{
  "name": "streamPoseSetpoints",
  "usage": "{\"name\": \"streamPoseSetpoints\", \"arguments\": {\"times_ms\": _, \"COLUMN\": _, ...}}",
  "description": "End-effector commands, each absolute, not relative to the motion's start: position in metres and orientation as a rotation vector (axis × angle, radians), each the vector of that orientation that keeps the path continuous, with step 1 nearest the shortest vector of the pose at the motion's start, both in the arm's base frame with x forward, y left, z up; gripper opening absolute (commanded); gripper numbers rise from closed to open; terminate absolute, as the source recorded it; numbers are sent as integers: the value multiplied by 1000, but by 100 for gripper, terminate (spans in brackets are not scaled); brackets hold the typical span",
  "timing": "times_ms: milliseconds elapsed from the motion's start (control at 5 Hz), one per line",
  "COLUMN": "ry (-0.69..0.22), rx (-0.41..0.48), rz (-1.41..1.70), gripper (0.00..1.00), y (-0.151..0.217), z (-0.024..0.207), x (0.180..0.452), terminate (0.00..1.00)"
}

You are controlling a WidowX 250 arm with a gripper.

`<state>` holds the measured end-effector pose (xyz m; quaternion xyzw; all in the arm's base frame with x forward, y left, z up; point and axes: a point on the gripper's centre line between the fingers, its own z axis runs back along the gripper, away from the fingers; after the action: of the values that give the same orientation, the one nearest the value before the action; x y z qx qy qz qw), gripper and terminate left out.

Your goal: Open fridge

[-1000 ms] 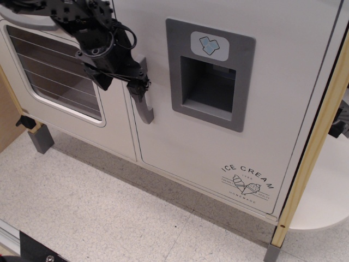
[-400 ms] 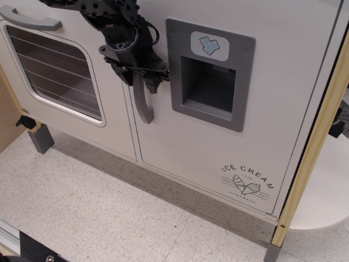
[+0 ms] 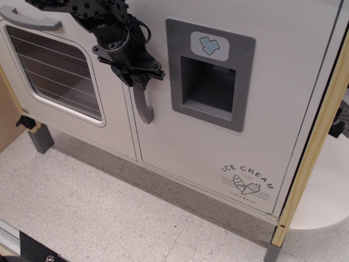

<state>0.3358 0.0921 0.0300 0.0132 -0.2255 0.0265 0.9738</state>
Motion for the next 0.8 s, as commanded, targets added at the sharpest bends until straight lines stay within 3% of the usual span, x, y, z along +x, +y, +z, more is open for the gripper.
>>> {"name": "streamPoseSetpoints", "arguments": {"times_ms": 0, "ry": -470, "rx": 22, "rz": -9, "gripper": 0, "y": 93, "z": 45, "x": 307, "terminate": 0}}
{"name": "streamPoseSetpoints", "arguments": {"times_ms": 400, "ry": -469, "rx": -57, "rz": -79, "gripper": 0, "y": 80, "z": 55, "x": 256, "terminate": 0}}
{"name": "streamPoseSetpoints", "arguments": {"times_ms": 600, "ry": -408, "rx": -94, "rz": -50, "gripper": 100, "y": 85, "z": 53, "x": 236, "terminate": 0}}
